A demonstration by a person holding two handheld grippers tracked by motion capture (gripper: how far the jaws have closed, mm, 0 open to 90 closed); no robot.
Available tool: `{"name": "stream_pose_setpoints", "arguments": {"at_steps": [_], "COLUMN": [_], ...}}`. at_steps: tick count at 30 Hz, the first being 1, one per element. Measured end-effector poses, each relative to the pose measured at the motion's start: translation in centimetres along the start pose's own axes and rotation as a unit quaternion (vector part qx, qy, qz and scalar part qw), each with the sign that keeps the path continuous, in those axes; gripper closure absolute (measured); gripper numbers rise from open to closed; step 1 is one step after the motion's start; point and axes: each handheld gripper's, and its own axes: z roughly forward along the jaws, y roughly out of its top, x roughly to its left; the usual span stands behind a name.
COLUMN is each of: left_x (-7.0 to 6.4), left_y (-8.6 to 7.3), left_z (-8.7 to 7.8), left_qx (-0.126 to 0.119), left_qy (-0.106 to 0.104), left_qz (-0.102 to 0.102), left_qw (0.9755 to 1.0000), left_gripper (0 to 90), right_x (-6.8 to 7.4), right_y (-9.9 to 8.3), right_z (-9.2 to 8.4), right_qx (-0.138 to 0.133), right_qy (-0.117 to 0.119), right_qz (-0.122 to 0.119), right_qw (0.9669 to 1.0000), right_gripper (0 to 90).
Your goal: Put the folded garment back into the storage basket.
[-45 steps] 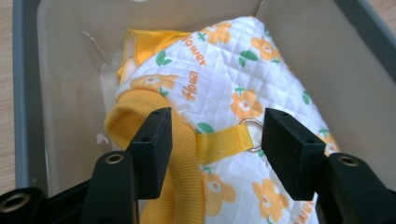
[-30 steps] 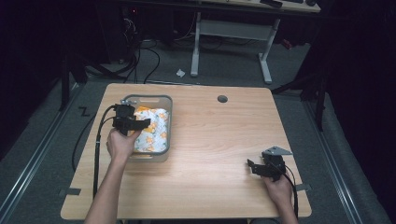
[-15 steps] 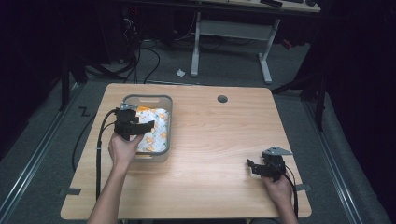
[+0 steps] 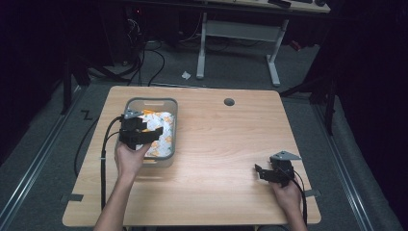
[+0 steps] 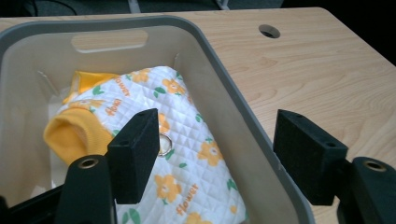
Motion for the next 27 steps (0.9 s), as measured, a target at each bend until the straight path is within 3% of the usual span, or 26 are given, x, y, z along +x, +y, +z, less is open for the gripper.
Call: {"name": "stream_pose_setpoints", "arguments": {"at_steps": [27], "left_x": [-3.6], "left_y": [-0.4], "left_z": [-0.7], "left_qx": [-0.023], "left_qy": [-0.046], "left_qz": [0.024], "left_qw": [0.9984], "left_gripper": [32.4], "right_x": [0.0], "right_y": [0.0], "right_z": [0.0], "right_qx": [0.0], "right_qy": [0.0], "right_qz": [0.0], "right_qw": [1.0], "right_gripper": [26.3]}}
